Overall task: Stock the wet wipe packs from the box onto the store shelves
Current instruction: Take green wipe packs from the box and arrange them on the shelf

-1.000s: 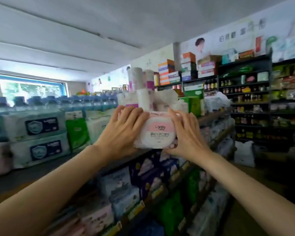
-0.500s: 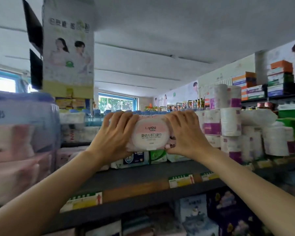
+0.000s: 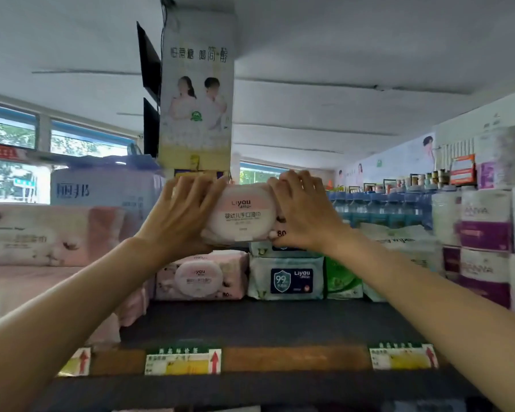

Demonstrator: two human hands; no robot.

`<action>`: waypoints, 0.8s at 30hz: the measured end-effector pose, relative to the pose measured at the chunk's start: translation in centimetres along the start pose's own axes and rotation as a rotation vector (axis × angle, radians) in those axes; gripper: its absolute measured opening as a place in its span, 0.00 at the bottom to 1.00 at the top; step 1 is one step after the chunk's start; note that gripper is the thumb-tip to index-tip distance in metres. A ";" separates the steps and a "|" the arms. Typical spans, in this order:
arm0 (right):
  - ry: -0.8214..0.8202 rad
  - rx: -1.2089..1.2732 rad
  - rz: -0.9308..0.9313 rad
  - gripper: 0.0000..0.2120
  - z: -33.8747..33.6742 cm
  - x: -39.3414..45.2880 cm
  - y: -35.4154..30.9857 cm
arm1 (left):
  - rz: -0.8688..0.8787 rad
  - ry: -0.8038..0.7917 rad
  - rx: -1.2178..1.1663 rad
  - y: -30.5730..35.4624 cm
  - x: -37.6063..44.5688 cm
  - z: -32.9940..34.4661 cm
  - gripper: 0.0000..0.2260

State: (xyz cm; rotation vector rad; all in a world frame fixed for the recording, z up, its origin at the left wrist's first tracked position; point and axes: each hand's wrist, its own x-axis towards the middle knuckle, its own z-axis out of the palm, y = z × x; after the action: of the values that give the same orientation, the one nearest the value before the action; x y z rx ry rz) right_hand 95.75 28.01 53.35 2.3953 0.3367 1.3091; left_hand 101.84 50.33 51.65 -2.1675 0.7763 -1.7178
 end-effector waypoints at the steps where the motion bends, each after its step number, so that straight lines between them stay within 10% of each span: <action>1: -0.035 0.037 -0.031 0.45 1.2 0.5 -0.8 | -0.014 -0.071 0.019 -0.3 -0.8 0.8 0.50; 8: -0.371 0.057 -0.270 0.48 8.9 1.2 -7.9 | 0.001 -0.912 0.041 -0.2 -5.0 4.6 0.46; 12: -0.472 0.117 -0.367 0.52 9.9 1.6 -8.5 | 0.012 -1.111 0.005 -0.4 -4.6 5.7 0.52; 19: -0.600 0.334 -0.336 0.44 8.9 2.7 -8.4 | -0.007 -1.017 0.070 0.2 -5.0 5.1 0.35; 24: -0.541 0.405 -0.195 0.20 5.3 1.1 -5.5 | 0.021 -0.975 -0.116 1.9 -3.4 1.2 0.34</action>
State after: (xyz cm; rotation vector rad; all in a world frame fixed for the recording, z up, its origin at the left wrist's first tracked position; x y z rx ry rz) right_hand 100.72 32.22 49.09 2.8340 0.7012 0.5046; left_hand 102.00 50.50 47.56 -2.6210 0.5951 -0.4344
